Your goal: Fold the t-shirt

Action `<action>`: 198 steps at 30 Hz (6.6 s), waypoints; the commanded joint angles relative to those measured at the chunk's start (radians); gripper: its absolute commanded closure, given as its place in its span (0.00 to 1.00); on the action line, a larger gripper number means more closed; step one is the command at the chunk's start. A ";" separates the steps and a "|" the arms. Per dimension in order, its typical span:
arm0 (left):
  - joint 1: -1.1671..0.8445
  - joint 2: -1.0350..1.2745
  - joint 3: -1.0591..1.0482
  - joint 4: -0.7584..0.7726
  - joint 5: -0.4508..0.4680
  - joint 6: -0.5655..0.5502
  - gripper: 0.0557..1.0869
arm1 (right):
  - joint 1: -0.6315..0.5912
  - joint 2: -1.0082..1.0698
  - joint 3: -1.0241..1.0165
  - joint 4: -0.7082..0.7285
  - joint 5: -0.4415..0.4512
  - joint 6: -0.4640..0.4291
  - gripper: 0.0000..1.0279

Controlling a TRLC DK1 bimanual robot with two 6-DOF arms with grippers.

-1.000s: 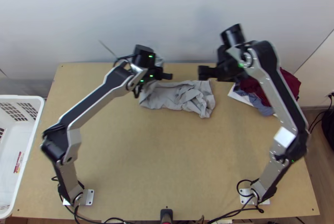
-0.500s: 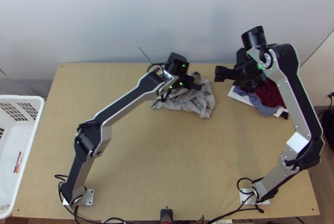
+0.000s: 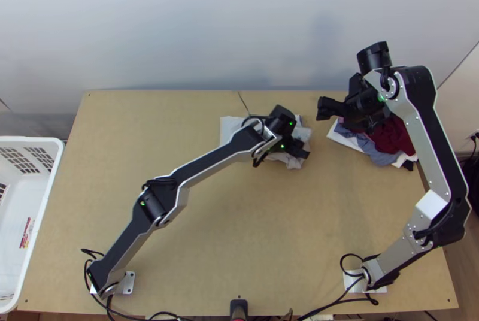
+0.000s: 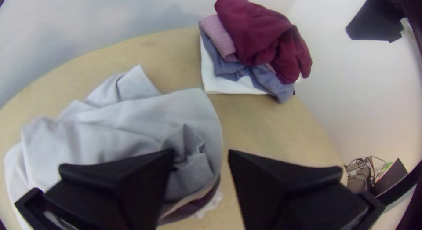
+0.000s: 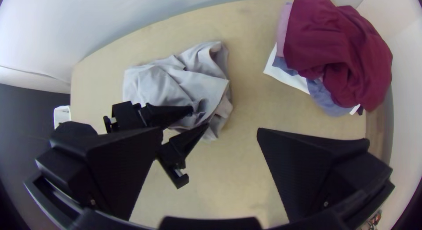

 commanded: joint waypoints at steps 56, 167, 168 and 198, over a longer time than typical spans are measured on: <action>0.471 -0.931 -0.853 -0.294 -0.040 -0.099 0.04 | 0.201 0.554 0.270 0.252 0.025 -0.050 0.04; 0.491 -0.898 -0.880 -0.231 -0.072 -0.160 0.04 | 0.132 0.402 0.284 0.295 0.281 -0.011 0.04; 0.491 -0.885 -0.871 -0.228 -0.072 -0.168 0.04 | 0.152 0.390 0.284 0.287 0.271 -0.003 0.04; 0.512 -0.853 -0.842 -0.194 -0.131 -0.162 0.04 | 0.189 0.226 -0.239 0.412 0.229 0.004 0.04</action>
